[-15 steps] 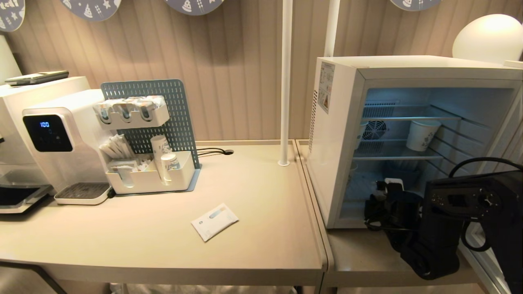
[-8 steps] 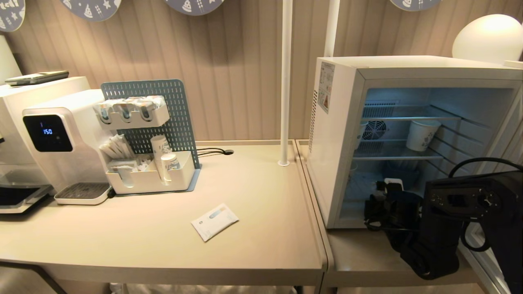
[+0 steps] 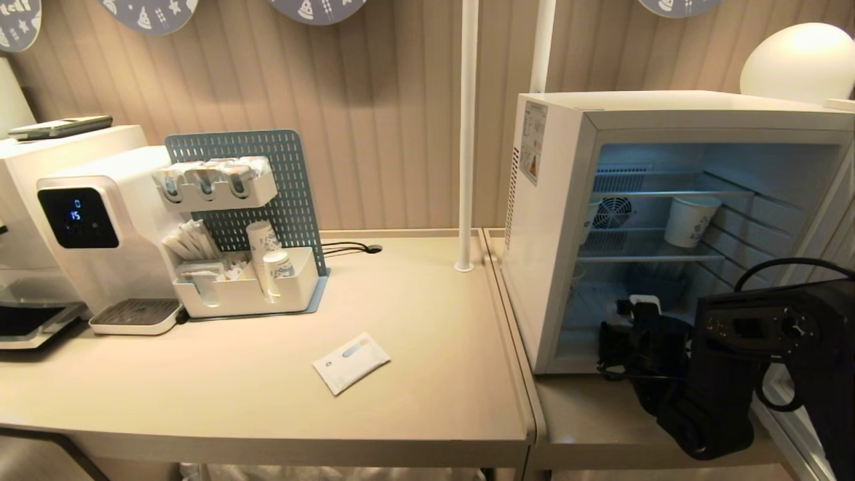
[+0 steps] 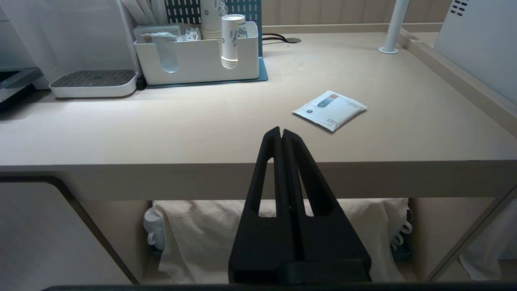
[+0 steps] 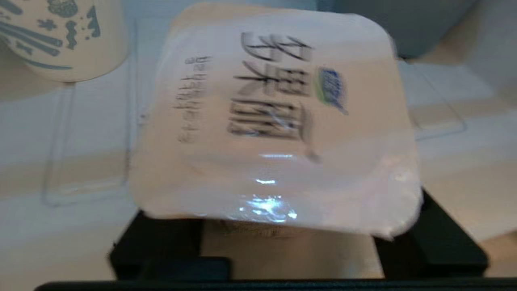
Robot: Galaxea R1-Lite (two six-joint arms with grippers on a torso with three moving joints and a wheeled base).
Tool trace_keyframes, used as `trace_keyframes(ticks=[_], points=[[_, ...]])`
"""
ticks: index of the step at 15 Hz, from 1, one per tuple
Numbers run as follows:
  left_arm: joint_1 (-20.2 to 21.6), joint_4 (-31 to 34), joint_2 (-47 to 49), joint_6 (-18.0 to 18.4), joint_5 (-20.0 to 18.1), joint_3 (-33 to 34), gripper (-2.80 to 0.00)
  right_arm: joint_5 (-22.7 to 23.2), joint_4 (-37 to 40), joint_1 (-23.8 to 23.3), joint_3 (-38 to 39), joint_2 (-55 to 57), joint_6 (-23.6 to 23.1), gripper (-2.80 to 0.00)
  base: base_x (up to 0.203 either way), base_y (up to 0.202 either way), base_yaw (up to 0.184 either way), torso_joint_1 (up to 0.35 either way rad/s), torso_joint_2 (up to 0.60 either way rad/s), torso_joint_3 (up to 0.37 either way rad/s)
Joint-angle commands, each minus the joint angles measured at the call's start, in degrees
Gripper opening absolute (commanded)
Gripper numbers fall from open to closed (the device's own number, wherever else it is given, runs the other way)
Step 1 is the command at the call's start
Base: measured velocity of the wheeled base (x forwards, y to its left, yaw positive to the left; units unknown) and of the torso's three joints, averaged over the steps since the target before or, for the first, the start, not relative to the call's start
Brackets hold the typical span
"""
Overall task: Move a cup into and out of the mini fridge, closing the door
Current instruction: Put the yoghurt in the freezer
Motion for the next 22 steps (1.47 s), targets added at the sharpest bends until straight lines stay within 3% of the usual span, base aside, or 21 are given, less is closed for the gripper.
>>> trace_keyframes(ticks=[1, 7, 13, 18, 19, 22], points=[[0.0, 0.0, 0.0, 0.0, 0.0, 0.0, -2.80, -0.1, -0.6, 0.4, 1.6, -2.0, 0.0, 0.00, 0.000, 0.000, 0.000, 0.000, 0.00, 0.000], [0.0, 0.0, 0.0, 0.0, 0.0, 0.0, -2.80, -0.2, -0.6, 5.0, 12.2, -12.0, 1.7, 0.00, 0.000, 0.000, 0.000, 0.000, 0.00, 0.000], [0.0, 0.0, 0.0, 0.0, 0.0, 0.0, -2.80, -0.1, -0.6, 5.6, 22.1, -21.2, 4.9, 0.00, 0.000, 0.000, 0.000, 0.000, 0.00, 0.000], [0.0, 0.1, 0.0, 0.0, 0.0, 0.0, -2.80, -0.2, -0.6, 7.4, 32.8, -37.0, 5.1, 0.00, 0.000, 0.000, 0.000, 0.000, 0.00, 0.000], [0.0, 0.1, 0.0, 0.0, 0.0, 0.0, -2.80, -0.5, -0.6, 8.5, 34.8, -40.8, 5.0, -2.80, 0.000, 0.000, 0.000, 0.000, 0.00, 0.000], [0.0, 0.1, 0.0, 0.0, 0.0, 0.0, -2.80, -7.5, 4.5, 14.0, 36.6, -55.5, 2.9, -2.80, 0.000, 0.000, 0.000, 0.000, 0.00, 0.000]])
